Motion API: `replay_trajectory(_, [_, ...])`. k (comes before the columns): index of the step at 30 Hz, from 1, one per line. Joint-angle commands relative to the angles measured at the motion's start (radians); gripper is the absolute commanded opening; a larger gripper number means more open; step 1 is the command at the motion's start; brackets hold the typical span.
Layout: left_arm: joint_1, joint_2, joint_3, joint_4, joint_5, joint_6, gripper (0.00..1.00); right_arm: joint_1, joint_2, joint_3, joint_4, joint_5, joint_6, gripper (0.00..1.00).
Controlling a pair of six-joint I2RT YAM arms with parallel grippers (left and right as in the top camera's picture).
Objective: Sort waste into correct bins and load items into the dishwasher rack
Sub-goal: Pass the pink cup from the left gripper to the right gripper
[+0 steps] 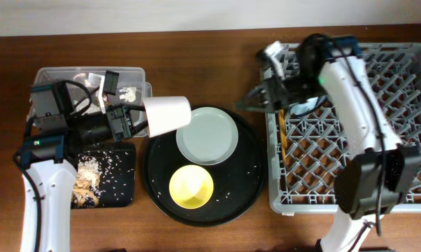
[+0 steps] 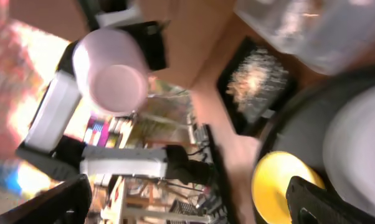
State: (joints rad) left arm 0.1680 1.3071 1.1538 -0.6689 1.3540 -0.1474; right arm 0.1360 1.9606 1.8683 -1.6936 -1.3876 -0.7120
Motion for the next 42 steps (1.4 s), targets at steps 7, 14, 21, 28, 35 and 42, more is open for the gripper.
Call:
replay_trajectory(7, [-0.107,-0.006,0.006,-0.088,0.037,0.075,0.01,0.229,-0.035,0.01,0.01,-0.164,-0.175,1.0])
replay_trajectory(14, [-0.122,-0.006,0.006,-0.084,0.035,0.096,0.0,0.278,-0.092,0.011,0.006,-0.164,-0.208,0.82])
replay_trajectory(21, [-0.123,-0.006,0.006,-0.084,0.075,0.096,0.0,0.299,-0.092,0.011,0.022,-0.15,-0.253,0.79])
replay_trajectory(28, [-0.208,-0.006,0.006,-0.084,-0.016,0.096,0.0,0.302,-0.092,0.011,0.026,-0.151,-0.253,0.7])
replay_trajectory(35, [-0.156,-0.006,0.006,-0.073,-0.045,0.096,0.0,0.303,-0.092,0.011,0.024,-0.14,-0.252,0.69])
replay_trajectory(42, [-0.157,-0.006,0.006,-0.072,-0.046,0.096,0.03,0.302,-0.092,0.011,0.014,-0.126,-0.249,0.57])
